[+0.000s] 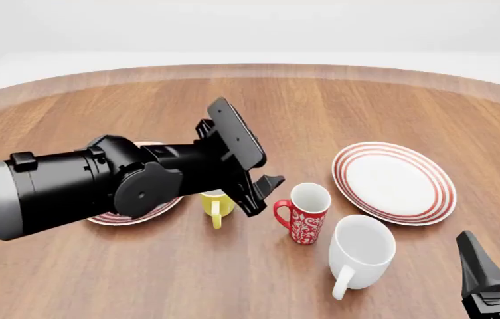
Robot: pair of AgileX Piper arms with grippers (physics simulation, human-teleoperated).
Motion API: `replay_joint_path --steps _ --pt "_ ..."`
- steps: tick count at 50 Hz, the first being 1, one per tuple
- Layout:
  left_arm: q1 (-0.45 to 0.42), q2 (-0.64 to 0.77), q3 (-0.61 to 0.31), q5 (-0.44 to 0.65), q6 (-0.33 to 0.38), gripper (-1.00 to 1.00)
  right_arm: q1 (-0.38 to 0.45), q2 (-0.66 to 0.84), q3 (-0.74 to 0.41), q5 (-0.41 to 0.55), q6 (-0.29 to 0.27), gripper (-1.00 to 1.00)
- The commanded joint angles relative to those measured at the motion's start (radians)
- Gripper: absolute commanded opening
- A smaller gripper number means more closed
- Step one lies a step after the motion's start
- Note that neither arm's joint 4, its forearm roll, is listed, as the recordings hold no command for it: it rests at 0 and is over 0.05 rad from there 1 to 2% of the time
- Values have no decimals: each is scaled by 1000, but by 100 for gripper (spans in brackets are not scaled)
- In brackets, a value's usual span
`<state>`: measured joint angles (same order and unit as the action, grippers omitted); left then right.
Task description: Put the red mug on the left plate.
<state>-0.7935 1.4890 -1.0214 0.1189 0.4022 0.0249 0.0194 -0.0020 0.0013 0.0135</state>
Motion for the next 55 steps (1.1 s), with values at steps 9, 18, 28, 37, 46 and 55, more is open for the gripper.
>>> replay_joint_path --steps 9,18,28,37,46,55 --pt "54 102 -7 -54 48 100 0 0 0 0 0 100" --pt "36 116 -10 -67 43 100 0 0 0 0 0 100" --pt "24 144 -7 -86 45 100 0 0 0 0 0 100" --pt "23 179 -9 -107 49 100 0 0 0 0 0 100" --pt "10 194 11 -128 48 100 0 0 0 0 0 100" --pt "8 198 21 -137 45 100 0 0 0 0 0 100"
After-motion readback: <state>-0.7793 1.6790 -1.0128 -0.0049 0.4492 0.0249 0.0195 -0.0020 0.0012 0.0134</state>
